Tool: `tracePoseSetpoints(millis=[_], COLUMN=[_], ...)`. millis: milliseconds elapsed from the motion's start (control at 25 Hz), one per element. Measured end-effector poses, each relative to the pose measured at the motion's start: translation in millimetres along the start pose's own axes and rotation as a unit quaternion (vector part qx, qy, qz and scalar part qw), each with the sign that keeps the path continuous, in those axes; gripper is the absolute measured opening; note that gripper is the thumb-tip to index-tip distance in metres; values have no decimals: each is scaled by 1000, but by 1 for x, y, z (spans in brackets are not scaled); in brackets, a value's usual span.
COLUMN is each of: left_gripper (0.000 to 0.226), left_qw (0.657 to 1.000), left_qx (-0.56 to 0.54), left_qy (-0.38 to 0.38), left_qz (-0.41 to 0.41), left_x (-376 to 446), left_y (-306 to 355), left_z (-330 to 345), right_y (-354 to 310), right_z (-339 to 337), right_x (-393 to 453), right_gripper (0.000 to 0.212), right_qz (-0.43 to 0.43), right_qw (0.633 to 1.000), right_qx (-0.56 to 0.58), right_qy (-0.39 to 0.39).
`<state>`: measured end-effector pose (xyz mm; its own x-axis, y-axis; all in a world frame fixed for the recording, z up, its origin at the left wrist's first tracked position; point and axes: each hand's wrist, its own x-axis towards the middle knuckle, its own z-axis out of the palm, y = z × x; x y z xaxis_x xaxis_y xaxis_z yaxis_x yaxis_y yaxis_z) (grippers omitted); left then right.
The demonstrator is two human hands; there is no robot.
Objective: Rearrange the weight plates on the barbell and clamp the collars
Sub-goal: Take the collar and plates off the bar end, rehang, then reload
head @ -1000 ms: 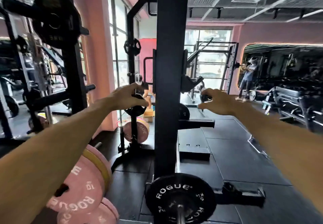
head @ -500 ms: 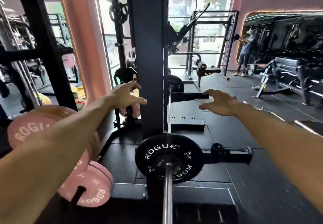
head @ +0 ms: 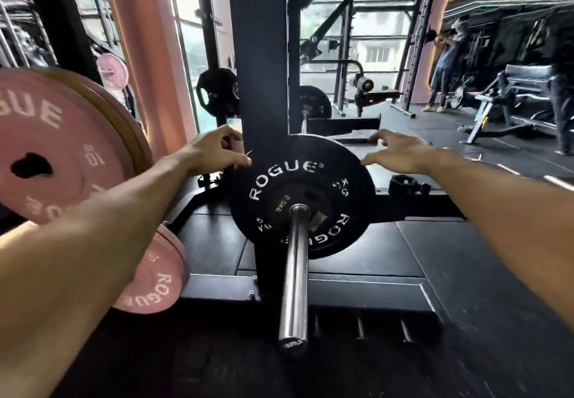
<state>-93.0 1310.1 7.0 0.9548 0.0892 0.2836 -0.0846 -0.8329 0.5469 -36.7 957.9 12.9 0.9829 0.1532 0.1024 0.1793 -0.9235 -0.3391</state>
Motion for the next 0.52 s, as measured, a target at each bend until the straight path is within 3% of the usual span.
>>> tracePoseSetpoints(millis=[320, 520], left_gripper=[54, 54], left_qw=[999, 999], left_qx=[-4, -8], left_qy=[-4, -22], left_qz=[-36, -38], left_x=[-21, 14], left_y=[-102, -128], left_z=[120, 166], right_y=[45, 34], right_z=[141, 191], right_x=[18, 61], right_gripper=[70, 66], right_qz=[21, -23], right_qw=[1000, 999], right_qx=[2, 31], right_qy=[10, 27])
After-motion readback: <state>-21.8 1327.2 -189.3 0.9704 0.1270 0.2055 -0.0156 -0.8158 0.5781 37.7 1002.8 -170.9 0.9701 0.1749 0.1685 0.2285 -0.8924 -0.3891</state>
